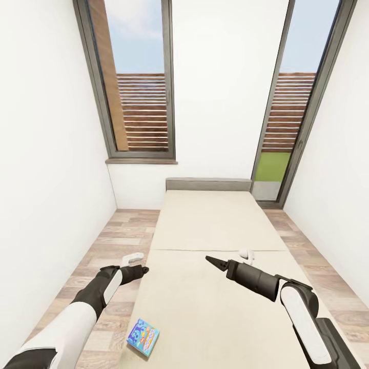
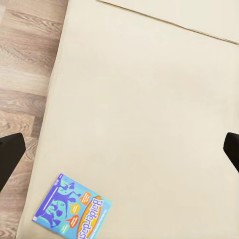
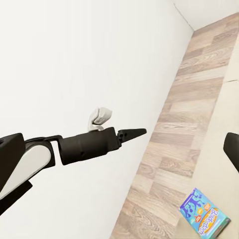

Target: Put all the toys in the child's room - the three board games (two on the bed and one on the table), the two jigsaw puzzles on the table, and the tennis ball on the table - inside the toy box on the table in the child's room.

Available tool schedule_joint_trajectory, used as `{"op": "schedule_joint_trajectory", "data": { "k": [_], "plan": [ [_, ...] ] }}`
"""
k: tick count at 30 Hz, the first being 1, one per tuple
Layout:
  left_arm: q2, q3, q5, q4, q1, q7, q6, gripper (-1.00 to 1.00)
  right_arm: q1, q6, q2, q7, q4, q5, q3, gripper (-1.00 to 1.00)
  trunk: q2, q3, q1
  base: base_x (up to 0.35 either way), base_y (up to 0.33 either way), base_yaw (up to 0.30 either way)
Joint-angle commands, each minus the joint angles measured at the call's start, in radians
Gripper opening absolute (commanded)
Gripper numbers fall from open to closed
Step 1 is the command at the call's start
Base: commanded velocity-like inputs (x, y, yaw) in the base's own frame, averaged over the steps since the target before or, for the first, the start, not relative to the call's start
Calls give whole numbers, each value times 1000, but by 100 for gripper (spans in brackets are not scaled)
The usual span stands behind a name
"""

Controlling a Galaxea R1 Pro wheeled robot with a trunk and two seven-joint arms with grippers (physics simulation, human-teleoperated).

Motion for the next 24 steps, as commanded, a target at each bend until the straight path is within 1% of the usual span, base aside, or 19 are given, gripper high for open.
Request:
{"op": "schedule_joint_trajectory", "data": {
  "k": [1, 24],
  "plan": [
    [0, 5, 2, -1, -1, -3, 6, 100, -1, 3, 0, 4, 0, 3, 0, 100, -2, -2, 1, 0, 0, 0],
    [0, 3, 1, -1, -1, -4, 7, 100, -1, -1, 0, 5, 2, 3, 1, 100, -2, -2, 1, 0, 0, 0]
  ]
}}
